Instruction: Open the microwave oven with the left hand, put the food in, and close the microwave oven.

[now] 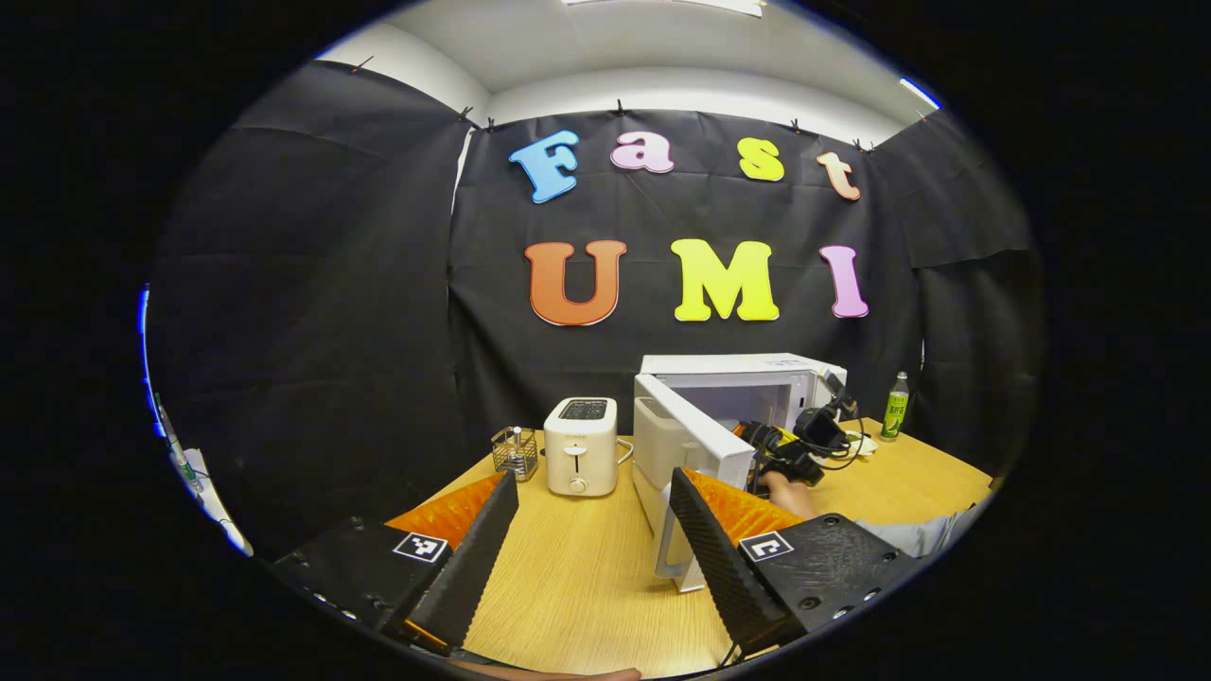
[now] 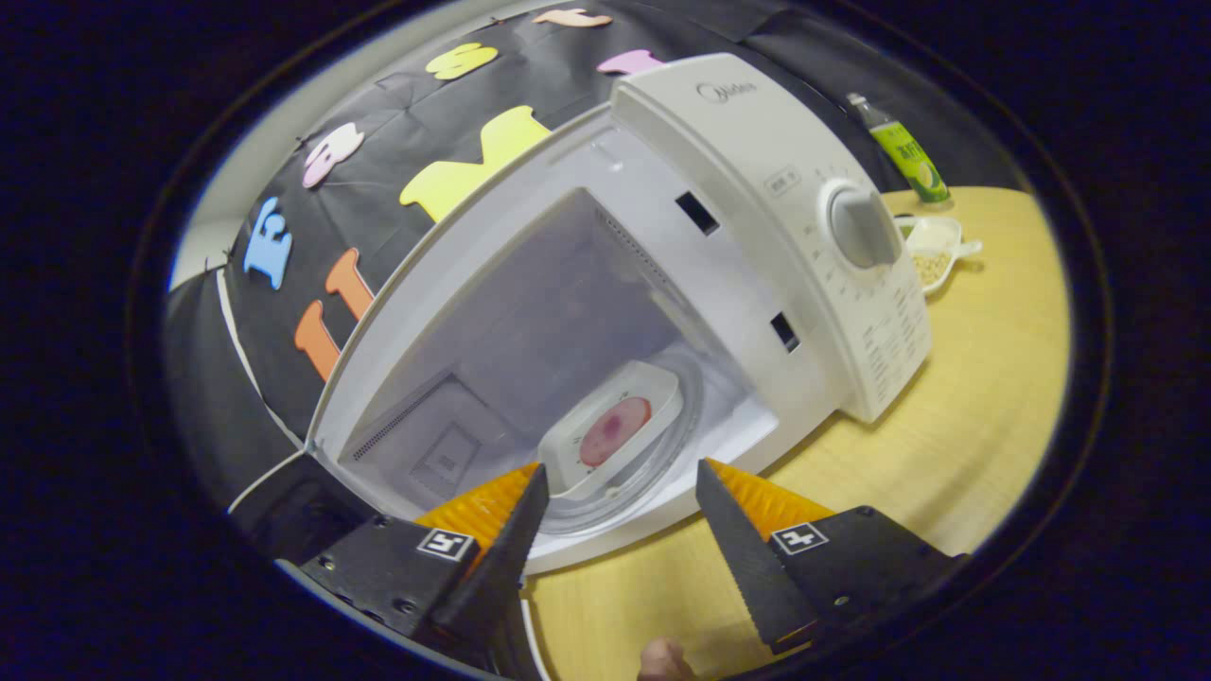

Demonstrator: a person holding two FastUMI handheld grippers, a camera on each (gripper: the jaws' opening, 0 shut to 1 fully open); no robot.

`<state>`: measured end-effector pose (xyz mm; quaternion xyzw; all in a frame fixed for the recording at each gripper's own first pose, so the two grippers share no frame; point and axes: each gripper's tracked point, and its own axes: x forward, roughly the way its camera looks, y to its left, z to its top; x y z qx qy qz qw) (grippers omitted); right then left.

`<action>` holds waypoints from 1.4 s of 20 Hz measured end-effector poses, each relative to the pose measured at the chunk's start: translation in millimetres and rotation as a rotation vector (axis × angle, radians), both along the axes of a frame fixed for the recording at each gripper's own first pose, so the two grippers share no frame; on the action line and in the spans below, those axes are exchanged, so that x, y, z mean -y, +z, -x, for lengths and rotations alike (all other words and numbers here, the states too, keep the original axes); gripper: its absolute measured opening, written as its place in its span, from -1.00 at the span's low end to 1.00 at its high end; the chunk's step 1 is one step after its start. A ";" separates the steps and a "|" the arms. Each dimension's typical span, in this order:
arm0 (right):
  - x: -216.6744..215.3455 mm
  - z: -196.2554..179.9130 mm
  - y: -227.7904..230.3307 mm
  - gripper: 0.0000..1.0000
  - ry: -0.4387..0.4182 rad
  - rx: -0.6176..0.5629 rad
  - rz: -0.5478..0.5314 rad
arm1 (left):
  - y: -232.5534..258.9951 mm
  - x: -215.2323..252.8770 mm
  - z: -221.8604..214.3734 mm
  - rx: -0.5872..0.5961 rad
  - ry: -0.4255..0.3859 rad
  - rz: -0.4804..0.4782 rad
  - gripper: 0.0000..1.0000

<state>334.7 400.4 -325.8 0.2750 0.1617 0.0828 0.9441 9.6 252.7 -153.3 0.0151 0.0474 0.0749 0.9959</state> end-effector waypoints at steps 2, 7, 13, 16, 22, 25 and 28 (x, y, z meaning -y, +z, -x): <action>11.2 13.5 13.9 1.00 0.033 0.046 0.093 | -3.3 -6.9 -3.4 0.000 0.010 -0.004 0.92; 57.7 55.1 77.5 0.82 0.079 0.190 0.248 | -8.8 -12.0 -17.5 0.006 0.015 -0.016 0.72; 130.2 130.7 159.9 0.82 0.152 0.303 0.377 | -29.1 -19.9 -41.9 -0.008 0.019 -0.030 0.21; 160.1 170.8 195.7 1.00 0.186 0.338 0.403 | -47.1 -30.3 -57.7 -0.017 0.052 -0.014 -0.62; 222.3 221.3 244.4 1.00 0.137 0.415 0.520 | -79.4 -15.8 -90.8 -0.029 -0.041 0.054 -0.99; 241.8 236.3 250.1 0.82 0.137 0.397 0.579 | -96.2 9.2 -99.2 -0.053 -0.108 0.122 -0.99; 252.3 236.6 250.8 0.83 0.130 0.411 0.557 | -102.1 21.7 -103.7 -0.059 -0.116 0.119 -1.00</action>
